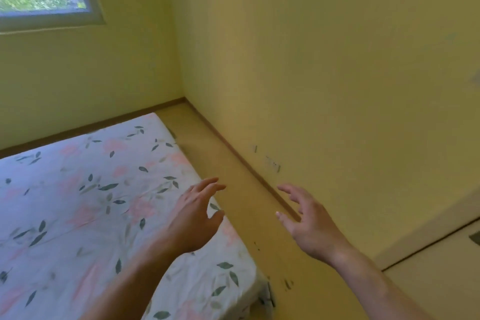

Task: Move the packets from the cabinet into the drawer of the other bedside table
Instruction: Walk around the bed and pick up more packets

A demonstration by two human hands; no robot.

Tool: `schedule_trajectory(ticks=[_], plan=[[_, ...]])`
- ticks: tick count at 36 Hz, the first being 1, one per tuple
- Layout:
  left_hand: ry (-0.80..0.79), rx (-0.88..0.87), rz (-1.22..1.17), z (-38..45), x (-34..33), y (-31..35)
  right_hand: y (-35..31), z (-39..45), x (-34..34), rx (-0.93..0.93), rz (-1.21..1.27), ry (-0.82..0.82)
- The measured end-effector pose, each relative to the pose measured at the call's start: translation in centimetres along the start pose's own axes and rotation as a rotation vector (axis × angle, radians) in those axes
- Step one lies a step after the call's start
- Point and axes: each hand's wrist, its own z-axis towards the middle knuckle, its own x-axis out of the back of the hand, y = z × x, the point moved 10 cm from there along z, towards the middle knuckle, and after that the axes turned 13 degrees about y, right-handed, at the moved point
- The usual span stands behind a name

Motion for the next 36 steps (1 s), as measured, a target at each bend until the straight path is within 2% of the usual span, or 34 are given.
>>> schedule_trajectory(ticks=[4, 10, 21, 27, 36], plan=[[-0.018, -0.05, -0.01, 6.0, -3.1, 3.5, 3.0, 5.8, 2.8, -0.011, 0.033, 0.026], [-0.001, -0.032, 0.013, 15.3, -7.4, 7.3, 7.0, 15.6, 5.5, 0.043, 0.041, -0.006], [0.111, 0.118, 0.042, 29.6, -11.4, 11.2, 10.9, 34.0, 11.3, 0.163, -0.009, -0.103], [0.209, 0.277, 0.076, 32.1, -10.0, 8.2, 7.8, 41.8, 8.1, 0.281, 0.036, -0.218], [0.348, 0.564, 0.187, 33.6, -4.0, -1.7, -1.7, 50.7, -2.8, 0.5, 0.072, -0.48]])
